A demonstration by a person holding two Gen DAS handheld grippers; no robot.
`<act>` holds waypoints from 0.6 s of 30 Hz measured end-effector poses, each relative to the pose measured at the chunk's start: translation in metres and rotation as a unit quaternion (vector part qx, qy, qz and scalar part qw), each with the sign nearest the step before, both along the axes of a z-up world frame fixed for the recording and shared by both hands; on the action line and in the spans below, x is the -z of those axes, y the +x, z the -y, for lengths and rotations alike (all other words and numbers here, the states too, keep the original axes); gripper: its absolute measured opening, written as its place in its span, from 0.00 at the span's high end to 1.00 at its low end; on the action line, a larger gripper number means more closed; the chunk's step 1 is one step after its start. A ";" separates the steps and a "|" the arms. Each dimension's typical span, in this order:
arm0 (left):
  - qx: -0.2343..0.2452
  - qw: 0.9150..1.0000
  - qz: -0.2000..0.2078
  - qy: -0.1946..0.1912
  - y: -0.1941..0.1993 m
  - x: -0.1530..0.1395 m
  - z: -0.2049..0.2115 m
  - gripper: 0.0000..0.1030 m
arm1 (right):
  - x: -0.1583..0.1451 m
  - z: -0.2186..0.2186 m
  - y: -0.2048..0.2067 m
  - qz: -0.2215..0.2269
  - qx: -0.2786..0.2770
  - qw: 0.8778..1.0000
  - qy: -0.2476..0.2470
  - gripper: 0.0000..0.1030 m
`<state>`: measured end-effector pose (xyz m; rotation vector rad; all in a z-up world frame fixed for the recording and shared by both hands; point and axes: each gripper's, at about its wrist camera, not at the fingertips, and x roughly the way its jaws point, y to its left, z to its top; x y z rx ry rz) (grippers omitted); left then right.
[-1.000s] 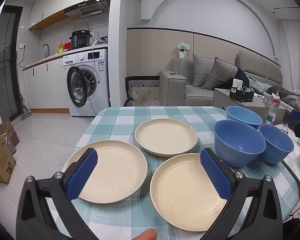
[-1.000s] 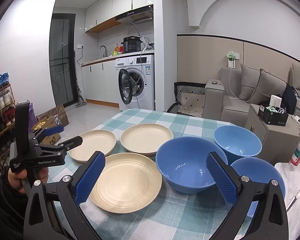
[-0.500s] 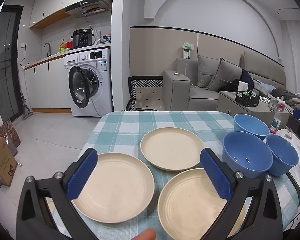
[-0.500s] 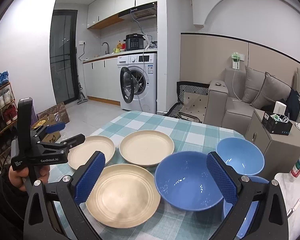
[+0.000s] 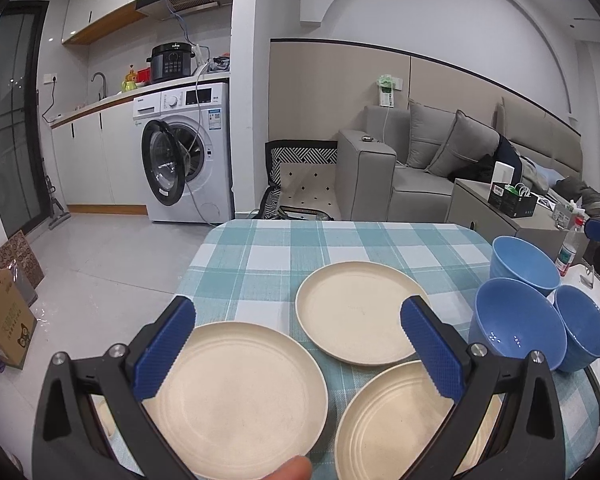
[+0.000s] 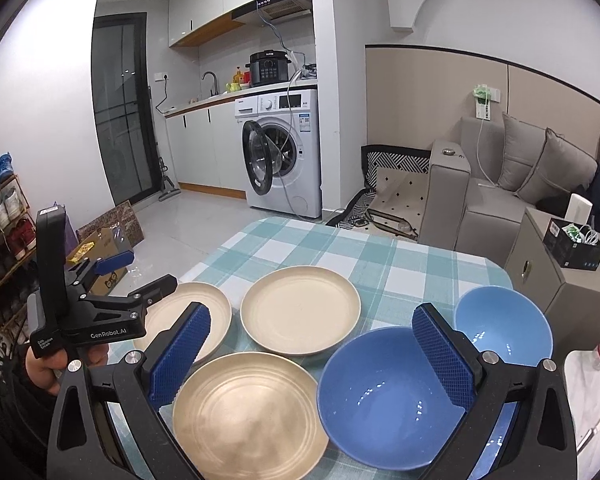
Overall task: Organize plates and bowls
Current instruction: 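Move the right gripper toward the rim of the nearest cream plate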
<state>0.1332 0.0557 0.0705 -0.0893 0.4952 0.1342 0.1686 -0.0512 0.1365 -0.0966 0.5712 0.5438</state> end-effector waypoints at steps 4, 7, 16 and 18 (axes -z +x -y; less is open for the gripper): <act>0.002 1.000 -0.014 -0.003 0.013 0.002 -0.003 0.00 | 0.003 -0.005 0.015 -0.005 0.008 1.000 -0.009 0.00; 0.003 1.000 -0.026 -0.003 0.023 0.007 -0.004 0.00 | 0.006 -0.005 0.031 -0.018 0.018 1.000 -0.005 0.00; -0.003 0.999 -0.049 -0.007 0.051 0.018 -0.007 0.00 | 0.025 -0.012 0.076 -0.047 0.038 0.998 -0.012 0.00; -0.003 0.999 -0.048 -0.006 0.056 0.019 -0.008 0.00 | 0.029 -0.012 0.083 -0.055 0.041 0.998 -0.011 0.00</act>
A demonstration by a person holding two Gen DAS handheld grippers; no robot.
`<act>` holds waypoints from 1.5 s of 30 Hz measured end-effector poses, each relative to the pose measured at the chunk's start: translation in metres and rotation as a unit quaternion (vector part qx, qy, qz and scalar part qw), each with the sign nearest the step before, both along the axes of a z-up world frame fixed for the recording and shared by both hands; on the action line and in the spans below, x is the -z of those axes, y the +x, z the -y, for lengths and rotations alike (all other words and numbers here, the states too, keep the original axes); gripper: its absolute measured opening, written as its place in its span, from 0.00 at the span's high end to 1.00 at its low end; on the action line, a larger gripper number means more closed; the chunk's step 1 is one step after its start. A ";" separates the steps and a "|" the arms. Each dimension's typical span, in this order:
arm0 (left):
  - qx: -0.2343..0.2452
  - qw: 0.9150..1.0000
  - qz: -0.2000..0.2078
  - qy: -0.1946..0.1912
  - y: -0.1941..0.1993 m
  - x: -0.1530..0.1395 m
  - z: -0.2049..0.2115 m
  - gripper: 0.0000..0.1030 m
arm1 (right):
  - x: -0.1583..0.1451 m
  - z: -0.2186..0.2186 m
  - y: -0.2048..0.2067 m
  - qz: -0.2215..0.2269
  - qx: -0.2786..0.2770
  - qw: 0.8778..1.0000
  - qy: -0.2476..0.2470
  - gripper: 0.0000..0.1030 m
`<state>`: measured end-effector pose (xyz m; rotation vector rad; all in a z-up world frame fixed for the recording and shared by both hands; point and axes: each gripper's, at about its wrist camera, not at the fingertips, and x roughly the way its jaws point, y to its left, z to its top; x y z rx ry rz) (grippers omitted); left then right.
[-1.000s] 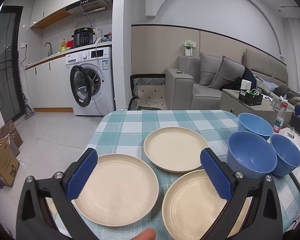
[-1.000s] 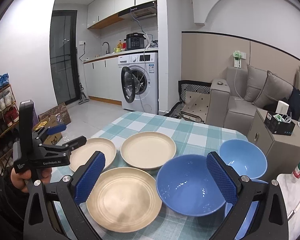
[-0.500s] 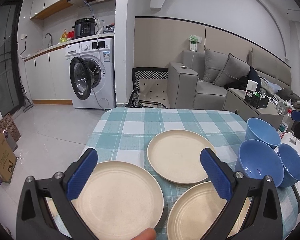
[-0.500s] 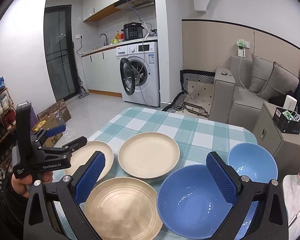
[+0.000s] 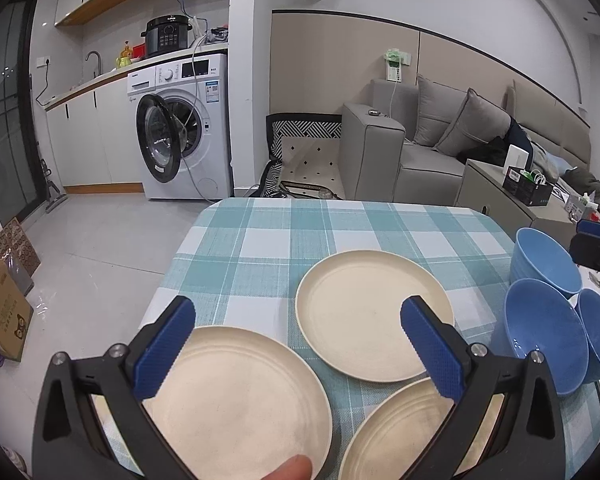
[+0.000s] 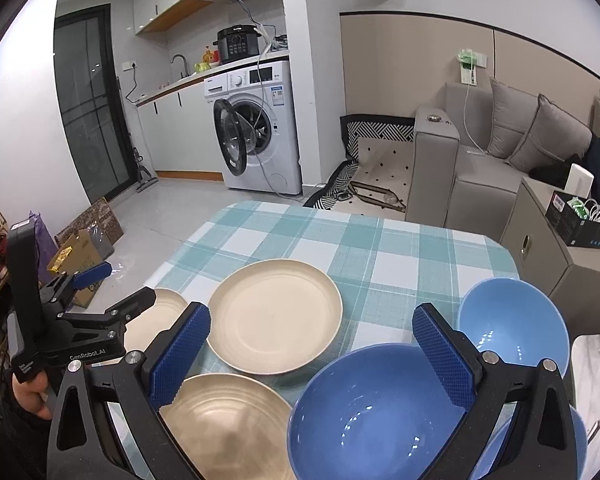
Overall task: Organize plates and bowls
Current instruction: 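Move the right gripper toward the rim of the nearest cream plate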
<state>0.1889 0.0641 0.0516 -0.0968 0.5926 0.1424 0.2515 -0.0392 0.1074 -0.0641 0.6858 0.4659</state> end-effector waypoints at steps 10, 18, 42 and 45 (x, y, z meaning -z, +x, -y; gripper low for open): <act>-0.007 1.000 -0.009 0.019 0.020 0.006 -0.001 0.00 | 0.016 -0.008 0.032 -0.025 0.003 0.999 -0.026 0.00; -0.017 0.999 -0.040 0.000 0.040 0.019 -0.011 0.00 | 0.034 -0.020 0.062 -0.057 0.009 0.998 -0.038 0.00; 0.008 0.992 -0.125 0.017 0.081 0.062 -0.004 0.00 | 0.108 -0.039 0.129 -0.194 0.035 0.979 -0.059 0.01; 0.015 0.991 -0.133 0.014 0.084 0.066 -0.003 0.00 | 0.116 -0.042 0.132 -0.214 0.030 0.974 -0.063 0.03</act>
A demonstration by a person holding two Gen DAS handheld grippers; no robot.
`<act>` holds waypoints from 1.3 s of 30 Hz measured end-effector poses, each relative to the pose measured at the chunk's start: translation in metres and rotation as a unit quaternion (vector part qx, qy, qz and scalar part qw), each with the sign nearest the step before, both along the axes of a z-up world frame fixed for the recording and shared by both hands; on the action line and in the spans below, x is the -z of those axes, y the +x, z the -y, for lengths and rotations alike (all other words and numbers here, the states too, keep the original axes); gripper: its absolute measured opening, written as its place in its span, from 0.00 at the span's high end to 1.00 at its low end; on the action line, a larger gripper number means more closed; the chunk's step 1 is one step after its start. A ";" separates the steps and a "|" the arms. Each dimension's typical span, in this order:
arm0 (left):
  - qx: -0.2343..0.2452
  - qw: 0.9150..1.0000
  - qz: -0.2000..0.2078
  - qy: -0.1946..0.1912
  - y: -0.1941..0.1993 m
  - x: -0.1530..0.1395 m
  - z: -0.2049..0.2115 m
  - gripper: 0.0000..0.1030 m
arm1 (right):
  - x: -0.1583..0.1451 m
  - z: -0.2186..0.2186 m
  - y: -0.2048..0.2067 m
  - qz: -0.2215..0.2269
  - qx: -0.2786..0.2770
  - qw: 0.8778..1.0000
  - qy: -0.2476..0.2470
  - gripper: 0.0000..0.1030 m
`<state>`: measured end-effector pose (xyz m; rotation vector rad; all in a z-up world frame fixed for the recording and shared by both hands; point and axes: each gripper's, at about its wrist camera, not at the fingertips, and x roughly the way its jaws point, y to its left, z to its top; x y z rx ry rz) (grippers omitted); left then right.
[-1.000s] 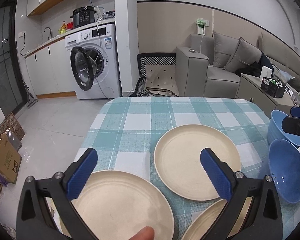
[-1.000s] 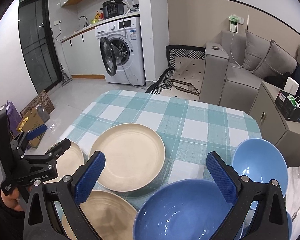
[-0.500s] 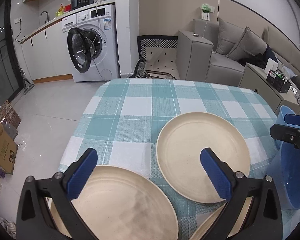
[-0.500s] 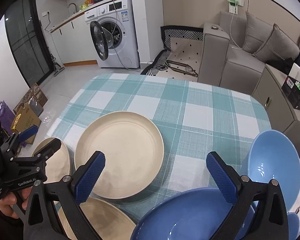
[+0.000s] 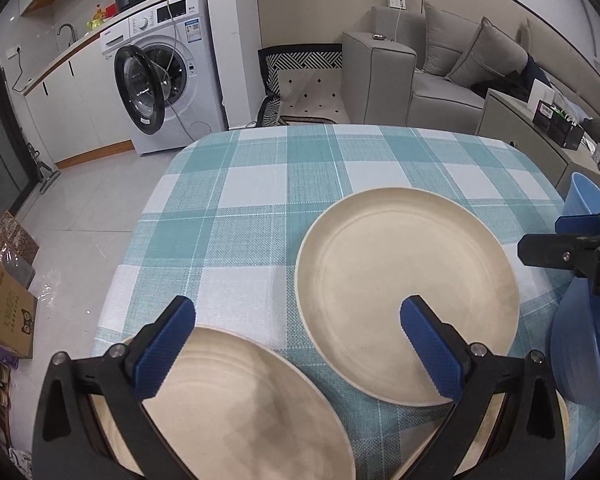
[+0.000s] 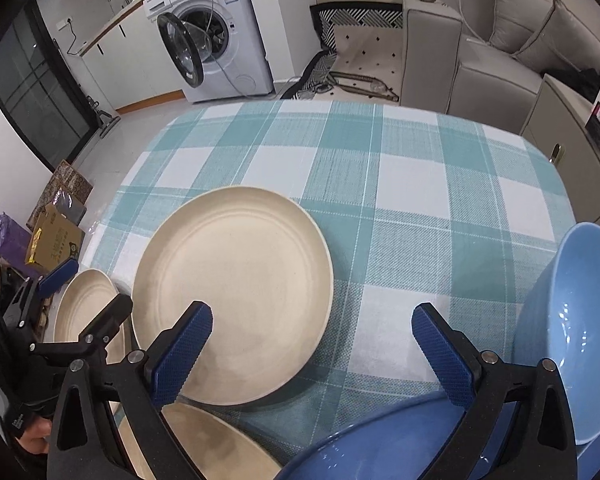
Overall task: Organize plates and bowls
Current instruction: 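Move the right gripper toward the rim of the nearest cream plate, then close the right gripper on the cream plate's rim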
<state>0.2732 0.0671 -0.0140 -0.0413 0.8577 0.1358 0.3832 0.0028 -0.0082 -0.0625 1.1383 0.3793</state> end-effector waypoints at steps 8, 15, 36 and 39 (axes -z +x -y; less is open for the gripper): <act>0.008 1.000 -0.021 0.003 0.009 0.012 0.006 0.01 | 0.014 -0.006 0.007 -0.033 -0.015 0.999 -0.004 0.17; 0.016 0.999 -0.037 -0.002 0.012 0.019 0.006 0.09 | 0.027 -0.007 0.012 -0.043 -0.022 0.999 -0.020 0.24; 0.037 0.997 -0.063 -0.003 0.014 0.031 0.015 0.63 | 0.037 -0.023 0.008 -0.042 -0.057 0.996 -0.047 0.58; 0.035 0.997 -0.062 -0.002 0.014 0.031 0.013 0.67 | 0.039 -0.024 0.007 -0.038 -0.057 0.996 -0.062 0.64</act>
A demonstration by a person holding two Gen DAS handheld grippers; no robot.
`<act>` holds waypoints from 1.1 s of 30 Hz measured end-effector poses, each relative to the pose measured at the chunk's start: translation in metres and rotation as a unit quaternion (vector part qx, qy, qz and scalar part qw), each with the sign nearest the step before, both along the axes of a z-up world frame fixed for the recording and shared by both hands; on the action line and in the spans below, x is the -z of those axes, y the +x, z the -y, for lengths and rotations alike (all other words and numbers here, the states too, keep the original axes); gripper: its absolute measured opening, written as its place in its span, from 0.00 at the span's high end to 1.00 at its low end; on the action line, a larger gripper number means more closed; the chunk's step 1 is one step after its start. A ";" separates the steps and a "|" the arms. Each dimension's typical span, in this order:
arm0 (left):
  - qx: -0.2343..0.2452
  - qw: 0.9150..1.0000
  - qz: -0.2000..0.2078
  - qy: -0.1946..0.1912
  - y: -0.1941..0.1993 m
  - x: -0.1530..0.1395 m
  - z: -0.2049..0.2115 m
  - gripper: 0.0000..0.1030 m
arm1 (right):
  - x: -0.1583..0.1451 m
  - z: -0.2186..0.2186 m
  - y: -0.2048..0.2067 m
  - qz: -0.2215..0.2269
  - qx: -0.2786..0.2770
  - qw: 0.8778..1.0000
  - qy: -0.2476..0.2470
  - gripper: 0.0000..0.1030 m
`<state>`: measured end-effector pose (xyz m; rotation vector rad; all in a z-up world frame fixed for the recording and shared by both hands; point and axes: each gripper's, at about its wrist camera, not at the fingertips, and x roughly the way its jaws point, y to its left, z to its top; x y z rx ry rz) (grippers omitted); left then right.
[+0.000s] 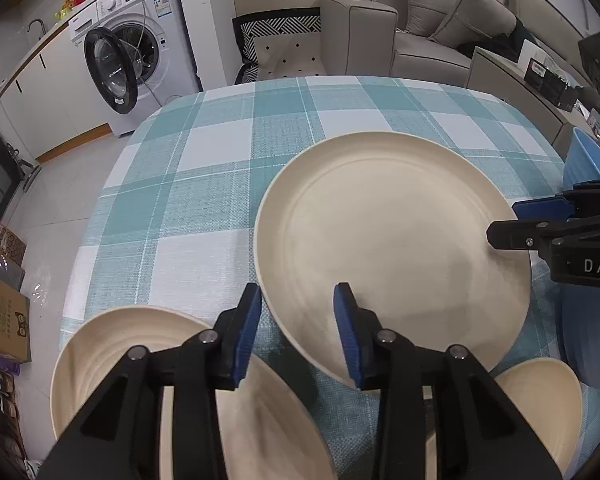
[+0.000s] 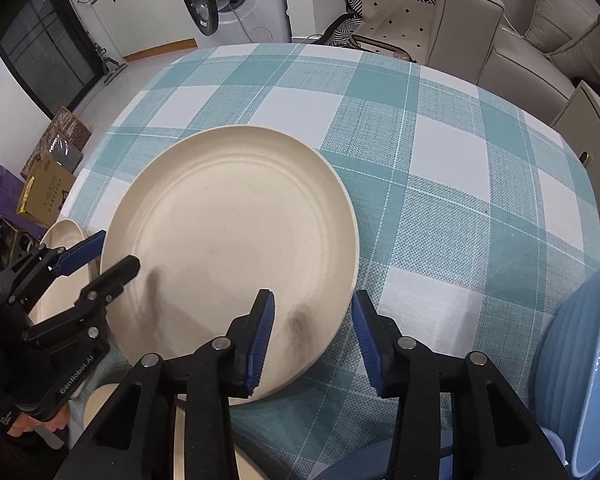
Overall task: Organize plates and bowls
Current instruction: 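Close the right gripper on the cream plate's rim, then lift and tilt the cream plate with the right gripper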
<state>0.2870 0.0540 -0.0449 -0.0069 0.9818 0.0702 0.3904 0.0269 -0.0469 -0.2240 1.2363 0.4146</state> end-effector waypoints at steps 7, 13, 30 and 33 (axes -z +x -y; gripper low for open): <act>-0.002 1.000 0.004 0.013 0.001 0.001 0.000 0.72 | 0.006 0.000 0.001 0.016 0.003 0.999 -0.035 0.82; -0.006 1.000 0.006 0.007 0.000 0.000 -0.001 0.73 | 0.005 -0.001 0.000 0.033 0.000 0.999 -0.040 0.84; -0.017 0.999 0.042 0.006 -0.011 -0.025 -0.005 0.74 | -0.021 -0.005 -0.014 0.082 -0.009 0.996 -0.026 0.84; -0.017 0.999 0.050 0.012 -0.014 -0.031 -0.004 0.74 | -0.026 -0.005 -0.017 0.090 -0.009 0.996 -0.022 0.84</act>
